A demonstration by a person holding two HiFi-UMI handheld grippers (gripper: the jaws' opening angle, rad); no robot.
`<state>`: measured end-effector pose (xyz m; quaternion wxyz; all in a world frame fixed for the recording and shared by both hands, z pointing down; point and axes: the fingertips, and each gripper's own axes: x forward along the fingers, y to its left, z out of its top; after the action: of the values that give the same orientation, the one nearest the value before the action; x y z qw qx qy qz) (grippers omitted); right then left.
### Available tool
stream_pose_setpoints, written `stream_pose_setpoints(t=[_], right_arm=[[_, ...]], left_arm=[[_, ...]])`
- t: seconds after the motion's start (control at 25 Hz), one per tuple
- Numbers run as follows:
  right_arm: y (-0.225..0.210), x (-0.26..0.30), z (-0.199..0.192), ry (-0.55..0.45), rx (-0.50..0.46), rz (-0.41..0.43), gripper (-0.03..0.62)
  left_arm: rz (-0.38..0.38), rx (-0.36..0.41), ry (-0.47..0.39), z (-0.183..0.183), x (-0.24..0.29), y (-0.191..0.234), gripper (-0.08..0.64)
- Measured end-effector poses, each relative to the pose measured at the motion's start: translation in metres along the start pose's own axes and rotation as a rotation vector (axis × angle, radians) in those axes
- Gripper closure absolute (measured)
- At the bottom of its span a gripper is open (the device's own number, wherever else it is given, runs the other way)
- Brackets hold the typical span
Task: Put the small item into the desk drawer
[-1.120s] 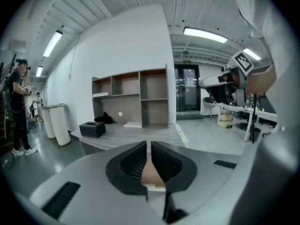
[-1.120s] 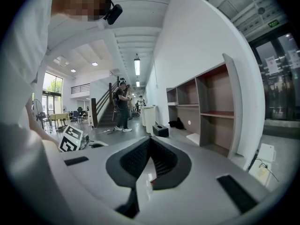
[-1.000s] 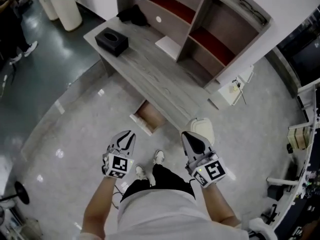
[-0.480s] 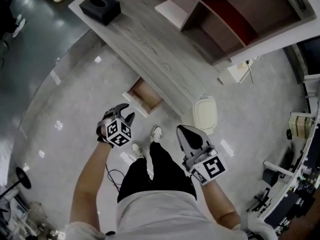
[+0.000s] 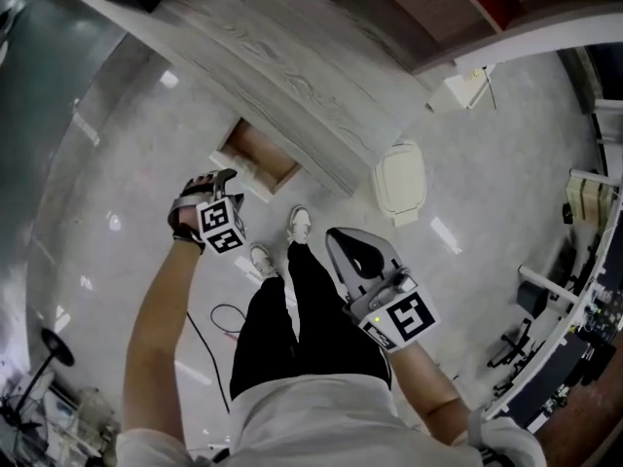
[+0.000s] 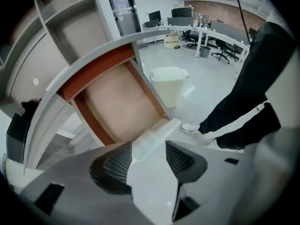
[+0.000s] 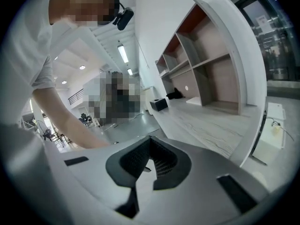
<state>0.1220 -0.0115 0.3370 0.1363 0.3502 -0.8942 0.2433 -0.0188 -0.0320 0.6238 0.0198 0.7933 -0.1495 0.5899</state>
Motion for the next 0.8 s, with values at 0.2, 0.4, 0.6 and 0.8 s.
stream_pose_setpoints(t=[0.2,0.4,0.6,0.8], right_arm=[[-0.007,0.002,-0.025,0.025,0.055,0.014,0.571],[-0.018,0.019,-0.036,0.021,0.073,0.043,0.571],[-0.016,0.033,-0.032,0.002,0.076,0.077,0.571],[-0.018,0.033,-0.029,0.002,0.073,0.084,0.571]], left_arm=[[-0.006,0.063,0.032,-0.001,0.013,0.003,0.339],[-0.010,0.115,0.059,-0.006,0.020,0.004,0.348],[-0.015,0.133,0.095,-0.012,0.026,0.007,0.399],[-0.014,0.139,0.110,-0.013,0.024,0.004,0.451]])
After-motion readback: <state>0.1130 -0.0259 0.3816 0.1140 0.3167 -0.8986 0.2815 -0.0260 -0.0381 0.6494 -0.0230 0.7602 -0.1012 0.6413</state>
